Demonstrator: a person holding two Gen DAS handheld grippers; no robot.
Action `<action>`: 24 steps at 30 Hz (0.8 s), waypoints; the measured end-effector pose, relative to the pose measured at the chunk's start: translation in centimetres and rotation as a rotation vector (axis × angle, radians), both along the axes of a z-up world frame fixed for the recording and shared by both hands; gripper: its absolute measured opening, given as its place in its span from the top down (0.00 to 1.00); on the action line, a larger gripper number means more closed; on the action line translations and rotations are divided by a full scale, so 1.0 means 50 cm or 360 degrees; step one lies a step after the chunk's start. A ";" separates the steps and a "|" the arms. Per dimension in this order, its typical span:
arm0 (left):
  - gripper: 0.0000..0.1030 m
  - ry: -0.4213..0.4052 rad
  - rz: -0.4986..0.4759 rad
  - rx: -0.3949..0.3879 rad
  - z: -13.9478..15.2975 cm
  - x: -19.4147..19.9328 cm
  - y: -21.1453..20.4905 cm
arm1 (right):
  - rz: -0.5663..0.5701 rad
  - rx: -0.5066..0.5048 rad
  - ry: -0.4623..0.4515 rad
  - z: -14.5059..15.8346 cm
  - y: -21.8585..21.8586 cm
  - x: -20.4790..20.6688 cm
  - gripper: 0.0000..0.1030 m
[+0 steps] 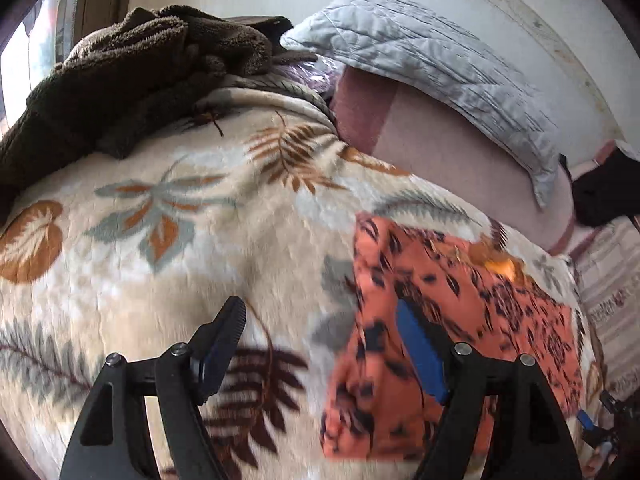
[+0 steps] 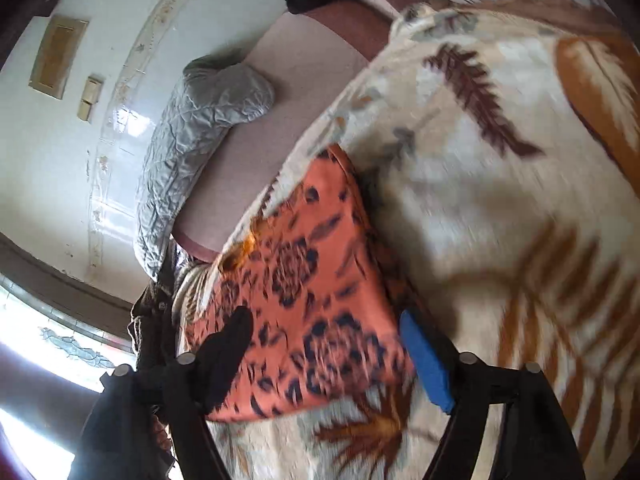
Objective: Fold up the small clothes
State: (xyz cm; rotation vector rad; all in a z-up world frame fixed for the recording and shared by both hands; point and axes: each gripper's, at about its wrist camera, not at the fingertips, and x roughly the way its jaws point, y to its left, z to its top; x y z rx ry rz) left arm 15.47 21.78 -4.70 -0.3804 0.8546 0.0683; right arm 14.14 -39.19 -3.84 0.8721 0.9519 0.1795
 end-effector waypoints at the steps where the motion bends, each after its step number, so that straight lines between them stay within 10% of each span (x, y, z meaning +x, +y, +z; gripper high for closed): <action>1: 0.24 0.0029 -0.0056 0.0008 -0.014 -0.023 -0.021 | 0.0017 -0.0004 0.0054 -0.012 0.011 -0.021 0.19; 9: 0.20 0.0143 -0.0063 0.0144 -0.122 -0.008 -0.136 | -0.0162 0.0139 0.0192 -0.083 0.078 0.056 0.21; 10: 0.25 0.0114 -0.0054 0.0168 -0.115 -0.001 -0.141 | -0.0197 0.0114 0.0191 -0.079 0.081 0.065 0.33; 12: 0.85 0.0187 -0.0102 0.0076 -0.106 0.025 -0.143 | -0.0181 0.0027 0.0248 -0.074 0.092 0.090 0.91; 20: 0.90 0.0020 -0.0111 0.0060 0.090 -0.080 -0.136 | -0.0087 -0.0255 -0.0054 0.142 0.129 0.033 0.92; 24: 0.88 0.0052 -0.0139 -0.0030 0.090 -0.231 -0.116 | -0.0041 -0.0241 -0.0053 0.155 0.101 -0.101 0.92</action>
